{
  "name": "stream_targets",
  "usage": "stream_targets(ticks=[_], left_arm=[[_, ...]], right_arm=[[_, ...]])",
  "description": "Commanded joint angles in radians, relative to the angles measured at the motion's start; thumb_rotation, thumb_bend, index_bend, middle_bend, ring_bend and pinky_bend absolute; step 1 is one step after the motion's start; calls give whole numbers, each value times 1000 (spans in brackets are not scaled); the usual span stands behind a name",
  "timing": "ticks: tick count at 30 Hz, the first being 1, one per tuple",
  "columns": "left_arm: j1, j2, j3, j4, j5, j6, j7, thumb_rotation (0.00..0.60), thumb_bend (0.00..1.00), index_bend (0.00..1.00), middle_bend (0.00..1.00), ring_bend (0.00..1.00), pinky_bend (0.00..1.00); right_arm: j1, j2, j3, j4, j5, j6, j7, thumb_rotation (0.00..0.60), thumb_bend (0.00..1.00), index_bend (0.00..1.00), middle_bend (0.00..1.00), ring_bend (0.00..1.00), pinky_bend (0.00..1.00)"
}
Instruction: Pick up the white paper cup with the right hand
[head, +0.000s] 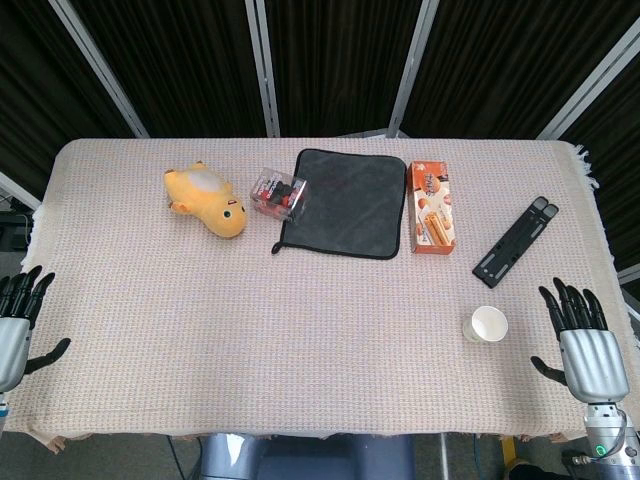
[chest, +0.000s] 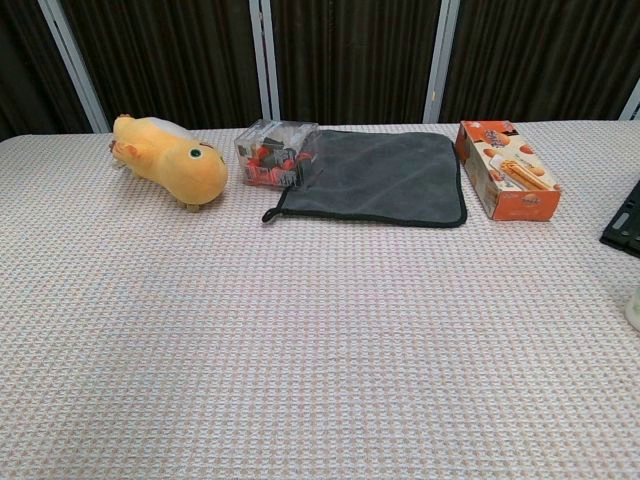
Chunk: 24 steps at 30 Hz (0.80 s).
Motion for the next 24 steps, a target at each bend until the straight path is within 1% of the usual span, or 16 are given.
stream_targets(ticks=[1,16,24], left_arm=[[0,1,0,-1,-1,0,0,600,147,0,0,0,0],[3,11,-2,-10,2,9,-11,600,149,0,0,0,0],[4,22,-4,-13,-8,2,-32,600,146,0,0,0,0]], right_arm=[[0,1,-1,-1,1,-2,-2,600,31,0,0,0,0],[9,13,-15,-17,-8,-31,-6,600,32,0,0,0,0],[36,23,-22,-46,-8,-90,-10,600,33,0,0,0,0]])
